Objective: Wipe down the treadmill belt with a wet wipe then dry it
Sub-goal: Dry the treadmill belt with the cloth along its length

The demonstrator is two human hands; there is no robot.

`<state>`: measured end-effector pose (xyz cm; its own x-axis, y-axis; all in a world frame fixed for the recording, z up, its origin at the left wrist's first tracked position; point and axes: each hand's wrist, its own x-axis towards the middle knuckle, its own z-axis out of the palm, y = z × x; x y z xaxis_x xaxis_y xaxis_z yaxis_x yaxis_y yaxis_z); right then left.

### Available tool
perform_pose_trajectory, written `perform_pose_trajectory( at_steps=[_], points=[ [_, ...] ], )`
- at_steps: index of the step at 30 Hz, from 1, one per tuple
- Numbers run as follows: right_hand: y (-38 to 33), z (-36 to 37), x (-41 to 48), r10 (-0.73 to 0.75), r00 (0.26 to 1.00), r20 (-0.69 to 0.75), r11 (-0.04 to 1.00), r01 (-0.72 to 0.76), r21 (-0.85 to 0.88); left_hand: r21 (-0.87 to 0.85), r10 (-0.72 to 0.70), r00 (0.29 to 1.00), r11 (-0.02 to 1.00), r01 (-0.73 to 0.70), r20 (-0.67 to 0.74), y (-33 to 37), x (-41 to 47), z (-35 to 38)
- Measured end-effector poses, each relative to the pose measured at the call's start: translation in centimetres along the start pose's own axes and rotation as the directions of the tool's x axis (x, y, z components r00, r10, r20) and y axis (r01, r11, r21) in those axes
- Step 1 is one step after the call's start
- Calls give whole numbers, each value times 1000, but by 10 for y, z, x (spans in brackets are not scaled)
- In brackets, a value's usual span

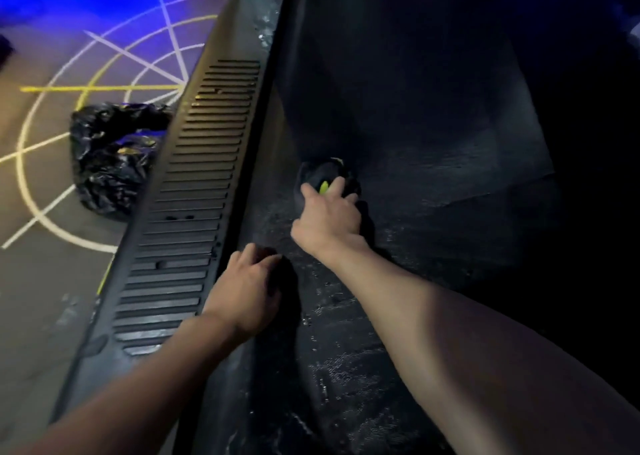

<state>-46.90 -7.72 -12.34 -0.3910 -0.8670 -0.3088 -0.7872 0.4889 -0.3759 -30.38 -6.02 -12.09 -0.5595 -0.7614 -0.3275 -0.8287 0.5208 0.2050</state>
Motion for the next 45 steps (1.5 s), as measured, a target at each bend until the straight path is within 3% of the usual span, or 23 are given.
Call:
perform_pose_trajectory(
  at_steps=[7,10,13,18,29,37,45],
  points=[
    [-87,37,-5,-147,985,96,989,142,49,-10,9,992,1000,-8,125,-18,-18,8],
    [-82,37,-3,-198,973,120,980,193,53,95,-13,989,995,-1,145,-8,-20,2],
    [-65,30,-5,-258,961,102,966,257,22,111,-77,977,992,56,200,5,-19,-5],
    [-34,23,-16,-299,951,80,948,306,-92,158,-69,974,987,35,214,24,-14,1],
    [100,-30,-41,-27,998,50,996,31,-79,109,-295,939,954,280,174,107,8,20],
    [201,-62,-71,182,983,-34,982,-183,-49,139,-105,967,988,73,234,176,21,38],
    [273,-77,-113,393,914,-96,915,-399,-56,182,68,958,976,-123,279,220,16,48]
  ],
)
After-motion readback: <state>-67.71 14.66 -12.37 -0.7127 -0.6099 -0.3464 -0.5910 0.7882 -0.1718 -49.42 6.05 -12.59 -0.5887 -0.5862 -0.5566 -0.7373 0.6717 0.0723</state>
